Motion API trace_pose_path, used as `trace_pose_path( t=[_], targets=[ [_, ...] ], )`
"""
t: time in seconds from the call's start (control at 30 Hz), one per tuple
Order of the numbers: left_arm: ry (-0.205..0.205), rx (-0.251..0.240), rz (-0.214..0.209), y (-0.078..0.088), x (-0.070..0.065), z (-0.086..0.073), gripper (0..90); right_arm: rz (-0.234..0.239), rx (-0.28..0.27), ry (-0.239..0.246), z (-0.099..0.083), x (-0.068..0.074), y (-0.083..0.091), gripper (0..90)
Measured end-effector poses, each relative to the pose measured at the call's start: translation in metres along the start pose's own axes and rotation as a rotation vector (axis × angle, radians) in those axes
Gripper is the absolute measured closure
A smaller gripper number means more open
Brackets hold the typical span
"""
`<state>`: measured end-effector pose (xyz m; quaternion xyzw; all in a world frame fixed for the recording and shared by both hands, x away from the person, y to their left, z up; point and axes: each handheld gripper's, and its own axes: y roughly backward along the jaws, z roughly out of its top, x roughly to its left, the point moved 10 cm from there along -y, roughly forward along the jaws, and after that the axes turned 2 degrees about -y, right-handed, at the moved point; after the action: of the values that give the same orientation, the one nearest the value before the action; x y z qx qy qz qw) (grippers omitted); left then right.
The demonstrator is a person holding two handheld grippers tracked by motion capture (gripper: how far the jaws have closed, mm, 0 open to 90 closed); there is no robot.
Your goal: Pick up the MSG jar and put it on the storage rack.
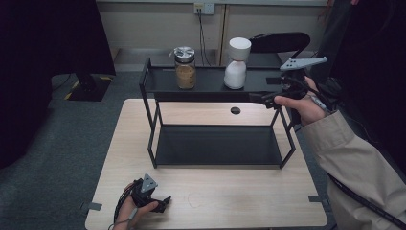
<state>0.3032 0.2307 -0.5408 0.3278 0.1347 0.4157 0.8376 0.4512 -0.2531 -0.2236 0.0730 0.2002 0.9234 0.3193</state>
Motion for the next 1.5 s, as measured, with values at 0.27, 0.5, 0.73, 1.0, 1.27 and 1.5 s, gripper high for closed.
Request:
trace_pose_path(
  t=[0.27, 0.5, 0.73, 1.0, 1.27, 1.5],
  targets=[
    [0.001, 0.0, 0.001, 0.0, 0.0, 0.0, 0.0, 0.024, 0.003, -0.006, -0.029, 0.005, 0.0, 0.0],
    [0.002, 0.0, 0.002, 0.0, 0.0, 0.0, 0.0, 0.041, -0.001, -0.003, -0.051, 0.007, 0.001, 0.0],
    [0.001, 0.001, 0.003, 0.0, 0.0, 0.0, 0.0, 0.062, -0.02, -0.005, -0.074, 0.01, 0.005, 0.0],
    [0.001, 0.001, 0.003, 0.0, 0.0, 0.0, 0.0, 0.086, -0.016, 0.009, -0.101, 0.019, 0.007, 0.0],
    [0.002, 0.0, 0.003, 0.0, 0.0, 0.0, 0.0, 0.104, 0.004, 0.035, -0.127, 0.029, 0.003, 0.0],
    [0.001, 0.001, 0.003, 0.0, 0.0, 0.0, 0.0, 0.113, 0.034, 0.031, -0.153, 0.03, -0.005, 0.0]
  ],
)
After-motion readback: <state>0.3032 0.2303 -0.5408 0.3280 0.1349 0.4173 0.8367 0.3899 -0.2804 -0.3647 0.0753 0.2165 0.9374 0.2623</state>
